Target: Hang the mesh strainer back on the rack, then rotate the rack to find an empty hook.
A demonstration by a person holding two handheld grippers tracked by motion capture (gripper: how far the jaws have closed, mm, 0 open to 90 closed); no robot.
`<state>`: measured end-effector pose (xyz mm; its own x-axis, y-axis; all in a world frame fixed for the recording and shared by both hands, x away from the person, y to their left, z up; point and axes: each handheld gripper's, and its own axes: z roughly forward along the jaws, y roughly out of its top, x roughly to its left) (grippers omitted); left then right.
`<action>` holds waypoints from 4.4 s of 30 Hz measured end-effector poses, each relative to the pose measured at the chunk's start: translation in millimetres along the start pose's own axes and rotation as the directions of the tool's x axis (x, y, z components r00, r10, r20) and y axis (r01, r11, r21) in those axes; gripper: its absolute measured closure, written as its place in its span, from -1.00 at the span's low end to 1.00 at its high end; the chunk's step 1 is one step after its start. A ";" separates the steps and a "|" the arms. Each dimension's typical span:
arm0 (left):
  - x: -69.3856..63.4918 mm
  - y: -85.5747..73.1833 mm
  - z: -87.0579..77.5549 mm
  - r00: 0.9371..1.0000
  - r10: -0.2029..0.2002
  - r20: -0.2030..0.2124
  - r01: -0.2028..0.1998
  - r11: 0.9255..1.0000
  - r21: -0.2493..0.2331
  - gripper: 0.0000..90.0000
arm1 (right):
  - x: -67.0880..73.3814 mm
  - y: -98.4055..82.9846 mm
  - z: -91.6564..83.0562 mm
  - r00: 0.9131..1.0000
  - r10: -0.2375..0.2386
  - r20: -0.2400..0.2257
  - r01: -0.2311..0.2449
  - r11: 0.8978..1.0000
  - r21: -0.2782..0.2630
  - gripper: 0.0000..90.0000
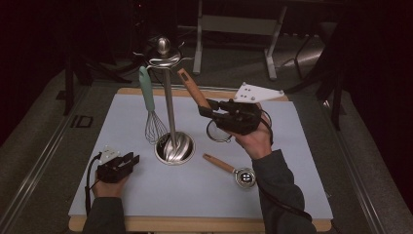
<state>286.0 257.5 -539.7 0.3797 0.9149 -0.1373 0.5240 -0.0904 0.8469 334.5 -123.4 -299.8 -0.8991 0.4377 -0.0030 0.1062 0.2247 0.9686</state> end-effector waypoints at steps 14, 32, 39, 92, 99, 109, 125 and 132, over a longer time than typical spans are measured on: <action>0.1 0.0 -0.2 1.000 0.002 0.000 -0.002 1.000 0.000 0.49 | 3.1 9.7 -1.1 1.000 -0.019 -0.010 0.019 1.000 -0.018 0.57; 0.1 -0.1 -0.2 1.000 0.002 -0.001 -0.002 1.000 0.000 0.49 | 10.7 15.9 -6.6 0.997 -0.012 -0.078 0.007 0.998 -0.064 0.57; 0.2 -0.1 -0.2 1.000 0.002 0.000 -0.002 1.000 0.000 0.49 | 12.6 13.7 -1.4 0.996 -0.014 -0.090 0.009 0.998 -0.055 0.57; 0.1 0.0 -0.2 1.000 0.002 0.001 -0.002 1.000 0.000 0.49 | -5.8 -4.8 30.9 1.000 -0.004 0.023 0.000 0.989 0.150 0.55; 0.1 -0.1 -0.2 1.000 0.002 0.001 -0.002 1.000 -0.001 0.49 | -6.9 -11.5 31.7 0.996 -0.056 0.070 0.037 0.970 0.241 0.56; 1.2 -0.6 -2.2 1.000 -0.017 0.006 0.018 1.000 -0.025 0.49 | -9.6 -26.3 30.1 0.991 -0.082 0.101 0.046 0.947 0.317 0.53; -11.1 35.4 -37.7 0.999 -0.016 0.032 0.024 0.970 -0.242 0.80 | -19.8 -63.6 13.0 0.976 -0.112 0.188 0.020 0.901 0.434 0.48; -19.1 65.5 -62.4 0.998 -0.025 0.053 0.043 0.927 -0.373 1.00 | -21.7 -94.0 2.8 0.966 -0.098 0.238 -0.024 0.886 0.463 0.47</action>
<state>265.5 258.7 -449.6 0.4062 0.8947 -0.1858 0.2177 0.1027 0.9706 345.3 -151.6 -391.4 -0.7784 0.6078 -0.1571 0.3118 0.5916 0.7436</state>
